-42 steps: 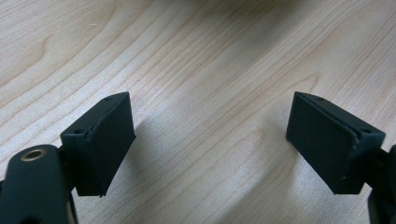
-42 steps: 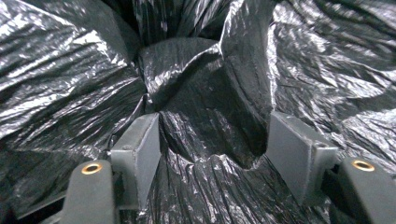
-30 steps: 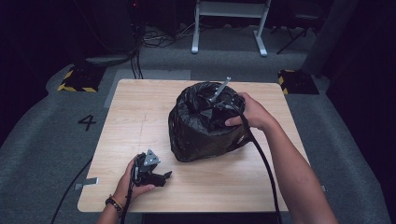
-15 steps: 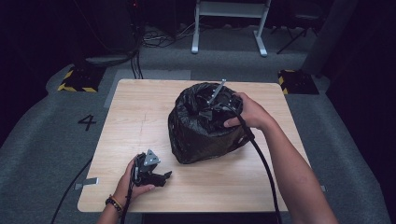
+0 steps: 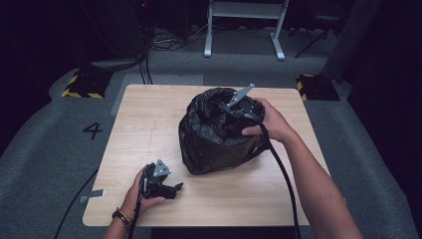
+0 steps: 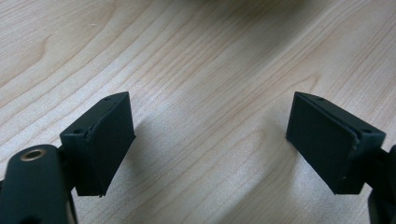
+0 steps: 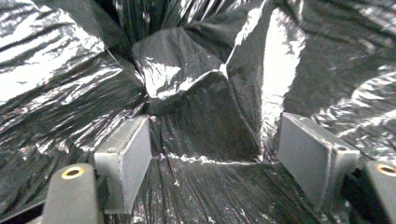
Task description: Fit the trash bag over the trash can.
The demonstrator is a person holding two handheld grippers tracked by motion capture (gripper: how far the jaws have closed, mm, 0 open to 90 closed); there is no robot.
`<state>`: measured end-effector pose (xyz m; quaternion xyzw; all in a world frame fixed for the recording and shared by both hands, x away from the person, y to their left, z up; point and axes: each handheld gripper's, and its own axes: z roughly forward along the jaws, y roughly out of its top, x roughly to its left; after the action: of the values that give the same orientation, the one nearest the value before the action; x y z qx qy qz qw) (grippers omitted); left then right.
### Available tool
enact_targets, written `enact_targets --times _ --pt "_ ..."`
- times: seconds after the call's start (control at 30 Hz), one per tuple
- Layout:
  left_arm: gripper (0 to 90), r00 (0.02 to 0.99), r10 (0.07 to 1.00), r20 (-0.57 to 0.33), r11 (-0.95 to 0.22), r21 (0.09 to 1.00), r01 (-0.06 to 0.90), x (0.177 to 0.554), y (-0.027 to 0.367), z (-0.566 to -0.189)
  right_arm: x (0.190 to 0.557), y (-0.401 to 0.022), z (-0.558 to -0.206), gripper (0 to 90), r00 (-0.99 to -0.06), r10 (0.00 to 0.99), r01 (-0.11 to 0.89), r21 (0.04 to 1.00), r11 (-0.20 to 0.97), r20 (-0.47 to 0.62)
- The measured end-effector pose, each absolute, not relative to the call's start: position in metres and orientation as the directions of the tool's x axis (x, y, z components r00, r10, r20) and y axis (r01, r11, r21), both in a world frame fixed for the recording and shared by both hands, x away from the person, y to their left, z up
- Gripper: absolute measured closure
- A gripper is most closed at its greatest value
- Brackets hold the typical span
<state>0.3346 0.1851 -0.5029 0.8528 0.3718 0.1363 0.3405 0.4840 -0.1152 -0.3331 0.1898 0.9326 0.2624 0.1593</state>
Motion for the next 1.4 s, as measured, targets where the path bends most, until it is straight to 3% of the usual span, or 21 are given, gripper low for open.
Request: enact_targets --times 0.77,1.4 --pt "15.2 0.689 0.725 -0.018 -0.495 0.681 0.539 0.335 0.185 -0.503 0.468 -0.134 -0.319 20.5 -0.835 0.538 0.267 0.768 0.582 -0.117" --pt "15.2 0.689 0.725 -0.018 -0.495 0.681 0.539 0.335 0.185 -0.503 0.444 -0.148 -0.311 19.6 -0.848 0.516 0.206 0.825 0.527 -0.118"
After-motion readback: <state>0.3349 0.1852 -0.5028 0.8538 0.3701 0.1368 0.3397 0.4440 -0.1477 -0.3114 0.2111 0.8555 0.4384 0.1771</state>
